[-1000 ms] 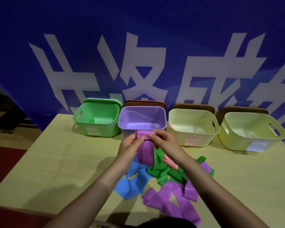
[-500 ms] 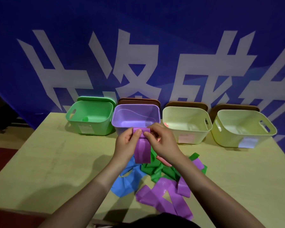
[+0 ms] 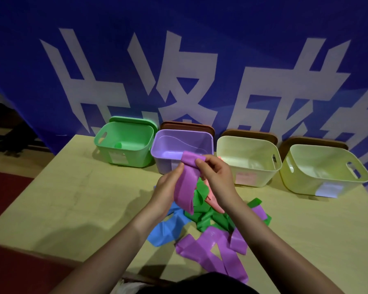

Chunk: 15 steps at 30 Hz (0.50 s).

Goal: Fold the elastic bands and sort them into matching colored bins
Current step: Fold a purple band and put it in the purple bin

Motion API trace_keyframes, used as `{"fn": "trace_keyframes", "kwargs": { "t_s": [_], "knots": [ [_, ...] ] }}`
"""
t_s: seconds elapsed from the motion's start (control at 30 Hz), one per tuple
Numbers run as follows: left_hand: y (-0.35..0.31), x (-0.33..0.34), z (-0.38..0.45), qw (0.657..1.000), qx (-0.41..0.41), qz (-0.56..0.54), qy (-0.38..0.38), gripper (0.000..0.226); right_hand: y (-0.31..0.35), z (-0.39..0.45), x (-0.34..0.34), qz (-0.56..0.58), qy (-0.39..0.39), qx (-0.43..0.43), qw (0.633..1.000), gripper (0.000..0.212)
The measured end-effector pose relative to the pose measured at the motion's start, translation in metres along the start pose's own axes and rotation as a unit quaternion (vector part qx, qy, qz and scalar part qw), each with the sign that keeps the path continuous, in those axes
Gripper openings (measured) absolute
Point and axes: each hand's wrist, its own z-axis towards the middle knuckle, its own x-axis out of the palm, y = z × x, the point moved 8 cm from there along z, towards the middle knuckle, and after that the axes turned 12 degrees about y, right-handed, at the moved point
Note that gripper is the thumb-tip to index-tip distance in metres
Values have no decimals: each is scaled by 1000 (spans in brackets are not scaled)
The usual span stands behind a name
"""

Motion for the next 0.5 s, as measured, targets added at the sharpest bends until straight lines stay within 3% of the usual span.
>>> {"fn": "trace_keyframes", "kwargs": {
  "t_s": [0.17, 0.5],
  "knots": [
    [-13, -2, 0, 999, 40, 15, -23, 24, -2, 0, 5, -17, -17, -6, 1000, 12],
    [-17, -10, 8, 997, 39, 61, -41, 17, 6, 0, 3, -231, -64, -82, 967, 18]
  ]
}}
